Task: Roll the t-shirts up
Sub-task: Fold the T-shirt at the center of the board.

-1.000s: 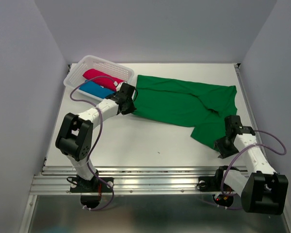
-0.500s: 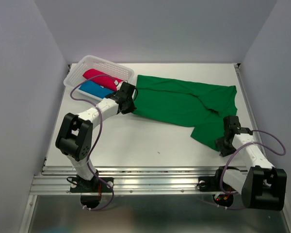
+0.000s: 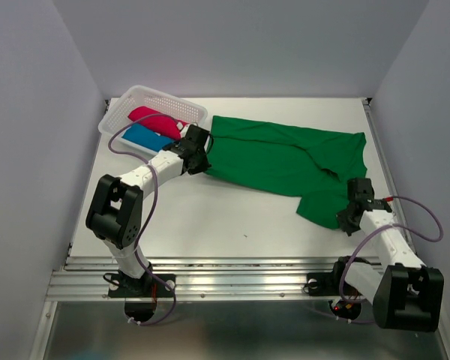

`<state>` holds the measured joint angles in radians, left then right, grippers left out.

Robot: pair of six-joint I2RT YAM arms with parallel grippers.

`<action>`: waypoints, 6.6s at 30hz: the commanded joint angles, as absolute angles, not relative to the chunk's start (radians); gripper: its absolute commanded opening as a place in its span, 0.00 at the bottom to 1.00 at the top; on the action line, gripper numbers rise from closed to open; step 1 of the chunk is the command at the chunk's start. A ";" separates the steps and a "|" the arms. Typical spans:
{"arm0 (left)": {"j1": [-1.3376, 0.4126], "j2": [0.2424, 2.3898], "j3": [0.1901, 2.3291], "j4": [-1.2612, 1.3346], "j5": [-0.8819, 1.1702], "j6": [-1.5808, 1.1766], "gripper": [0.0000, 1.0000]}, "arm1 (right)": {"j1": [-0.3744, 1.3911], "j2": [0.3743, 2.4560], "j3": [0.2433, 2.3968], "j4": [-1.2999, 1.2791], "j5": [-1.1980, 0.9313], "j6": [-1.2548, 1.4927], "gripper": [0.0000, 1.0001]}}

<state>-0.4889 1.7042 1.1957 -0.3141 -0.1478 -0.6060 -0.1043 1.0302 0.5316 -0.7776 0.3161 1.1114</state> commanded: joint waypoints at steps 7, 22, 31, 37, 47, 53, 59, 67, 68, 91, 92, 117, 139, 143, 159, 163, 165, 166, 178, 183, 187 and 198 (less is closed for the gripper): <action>-0.483 1.697 1.296 -0.345 -0.164 -0.584 0.00 | -0.107 0.953 0.759 -0.822 0.367 1.022 0.01; -0.449 1.798 1.480 -0.387 -0.175 -0.558 0.00 | -0.107 1.178 1.045 -0.730 0.408 0.919 0.01; -0.434 1.904 1.600 -0.413 -0.169 -0.545 0.00 | -0.107 1.331 1.199 -0.657 0.417 0.879 0.01; -0.420 1.971 1.676 -0.429 -0.175 -0.534 0.00 | -0.107 1.457 1.290 -0.634 0.408 0.847 0.01; -0.405 2.069 1.772 -0.451 -0.187 -0.508 0.00 | -0.107 1.609 1.399 -0.607 0.379 0.802 0.01; -0.396 2.098 1.796 -0.454 -0.192 -0.499 0.00 | -0.107 1.670 1.453 -0.601 0.370 0.785 0.01; -0.397 2.115 1.804 -0.454 -0.199 -0.488 0.00 | -0.107 1.697 1.489 -0.601 0.383 0.784 0.01; -0.396 2.157 1.853 -0.469 -0.193 -0.471 0.00 | -0.107 1.735 1.540 -0.601 0.388 0.782 0.01; -0.397 2.158 1.861 -0.466 -0.192 -0.465 0.00 | -0.107 1.741 1.549 -0.601 0.390 0.781 0.01; -0.396 2.227 1.939 -0.454 -0.186 -0.423 0.00 | -0.137 1.802 1.612 -0.601 0.393 0.764 0.01; -0.396 2.233 1.944 -0.454 -0.187 -0.420 0.00 | -0.137 1.807 1.615 -0.600 0.391 0.761 0.01; -0.425 2.155 1.965 -0.410 -0.173 -0.359 0.72 | -0.155 1.977 1.693 -0.571 0.307 0.779 0.01; -0.477 2.177 1.894 -0.403 -0.044 -0.325 0.59 | -0.175 1.839 1.458 -0.505 0.083 0.704 0.68; -0.477 2.169 1.893 -0.410 -0.044 -0.325 0.59 | -0.175 1.804 1.330 -0.448 0.008 0.706 0.65; -0.479 2.177 1.905 -0.416 -0.051 -0.331 0.59 | -0.175 1.901 1.330 -0.388 -0.112 0.704 0.49; -0.479 2.181 1.908 -0.417 -0.052 -0.331 0.59 | -0.175 1.907 1.341 -0.371 -0.117 0.709 0.42; -0.480 2.181 1.910 -0.417 -0.052 -0.331 0.59 | -0.175 1.907 1.345 -0.368 -0.117 0.712 0.37; -0.479 2.183 1.910 -0.417 -0.052 -0.331 0.59 | -0.175 1.905 1.347 -0.365 -0.117 0.712 0.37; -0.479 2.184 1.910 -0.420 -0.052 -0.333 0.59 | -0.175 1.781 1.310 -0.361 -0.039 0.712 0.38; -0.480 2.183 1.899 -0.419 -0.052 -0.333 0.59 | -0.184 1.807 1.344 -0.371 -0.014 0.699 0.40; -0.486 2.195 1.887 -0.407 -0.046 -0.341 0.57 | -0.184 1.851 1.370 -0.393 -0.025 0.710 0.38; -0.495 2.272 1.933 -0.426 -0.089 -0.341 0.06 | -0.193 1.793 1.232 -0.417 0.104 0.721 0.27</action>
<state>-0.4896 2.2452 1.8919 -0.4084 -0.0616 -0.3470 -0.1783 1.8446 1.2526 -0.4149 0.0364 0.7155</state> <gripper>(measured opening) 0.136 0.288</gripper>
